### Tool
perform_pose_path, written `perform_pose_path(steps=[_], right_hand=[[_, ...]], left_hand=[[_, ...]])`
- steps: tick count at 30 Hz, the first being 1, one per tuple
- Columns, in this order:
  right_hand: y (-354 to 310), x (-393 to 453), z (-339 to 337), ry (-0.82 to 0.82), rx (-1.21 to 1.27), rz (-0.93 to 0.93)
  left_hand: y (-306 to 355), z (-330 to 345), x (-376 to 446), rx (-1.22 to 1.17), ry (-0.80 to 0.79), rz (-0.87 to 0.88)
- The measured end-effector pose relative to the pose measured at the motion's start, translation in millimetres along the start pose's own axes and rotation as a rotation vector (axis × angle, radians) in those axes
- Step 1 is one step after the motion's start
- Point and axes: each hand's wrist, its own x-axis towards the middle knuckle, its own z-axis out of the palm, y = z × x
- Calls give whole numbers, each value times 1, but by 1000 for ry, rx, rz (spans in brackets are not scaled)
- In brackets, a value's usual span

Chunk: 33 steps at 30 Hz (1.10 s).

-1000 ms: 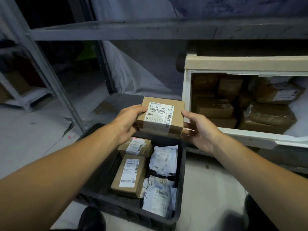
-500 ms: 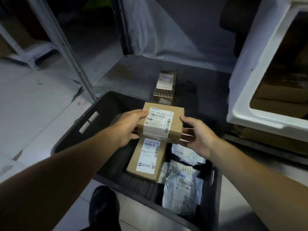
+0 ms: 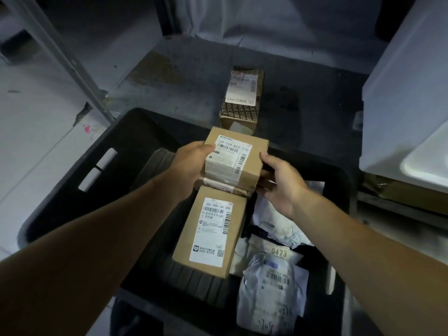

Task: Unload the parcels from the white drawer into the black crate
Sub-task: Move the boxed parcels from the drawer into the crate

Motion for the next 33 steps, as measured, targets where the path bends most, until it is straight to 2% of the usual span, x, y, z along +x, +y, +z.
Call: perform_pose_path(steps=[9,14,16,18,20,22,26,29,33], right_hand=[[8,10,-6,9,27,-34],[-5,-14,-9,157,-58,-95],[-12,-31,-13,179,-166,-166],[-20,-54,-17,169,-413,-271],[-27,-72,-23,155,-760,-428],[-36,-96,-24,134,-1092,-590],[-60,-152,-22,149,-1400,-805],[-76,-191,-28,244,-1455,-905],[-98,-237,-54,371,-1534,-940]], left_hand=[[-2,3,5,70,-48,48],[19,5,-8,131,72,79],[31,-2,-23,302,104,205],[47,-17,-38,799,79,448],[70,-33,-53,1351,-25,719],[94,-41,-71,1642,-126,850],[119,-27,-121,1623,-80,898],[131,-7,-157,1697,-26,916],[143,26,-205,1656,41,981]])
